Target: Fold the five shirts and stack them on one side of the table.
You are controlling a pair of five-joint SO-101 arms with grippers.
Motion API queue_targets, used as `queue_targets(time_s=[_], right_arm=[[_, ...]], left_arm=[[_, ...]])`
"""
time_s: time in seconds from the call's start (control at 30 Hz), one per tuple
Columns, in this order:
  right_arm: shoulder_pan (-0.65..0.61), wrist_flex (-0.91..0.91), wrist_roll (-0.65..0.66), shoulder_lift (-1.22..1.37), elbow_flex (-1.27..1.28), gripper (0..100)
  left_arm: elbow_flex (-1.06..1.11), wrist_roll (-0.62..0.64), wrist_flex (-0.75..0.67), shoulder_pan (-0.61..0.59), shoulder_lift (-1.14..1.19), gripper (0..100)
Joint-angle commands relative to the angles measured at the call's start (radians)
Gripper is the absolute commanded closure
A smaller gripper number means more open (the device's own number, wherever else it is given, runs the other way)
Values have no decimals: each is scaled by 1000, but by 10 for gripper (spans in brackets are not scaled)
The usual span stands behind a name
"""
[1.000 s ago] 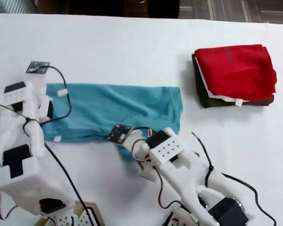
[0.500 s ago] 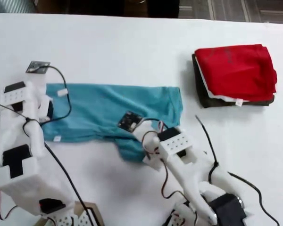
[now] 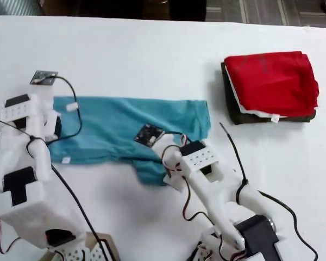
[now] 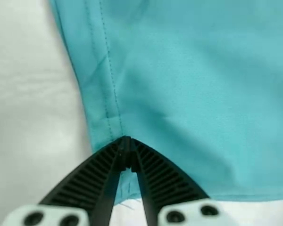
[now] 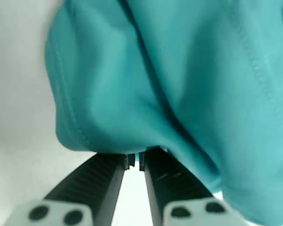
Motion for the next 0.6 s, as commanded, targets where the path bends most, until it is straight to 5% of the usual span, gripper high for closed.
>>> queue_targets(time_s=[0.0,0.4,0.57], right_arm=[[13,64,8,-18,-77,977],[64,300,77,-56,-362,974],[-65,466,-2,-51,-315,911]], left_arm=[[-22,-6,-9,3,-54,973],[-22,-6,-9,3,-54,973],[-22,-6,-11,3,-54,973]])
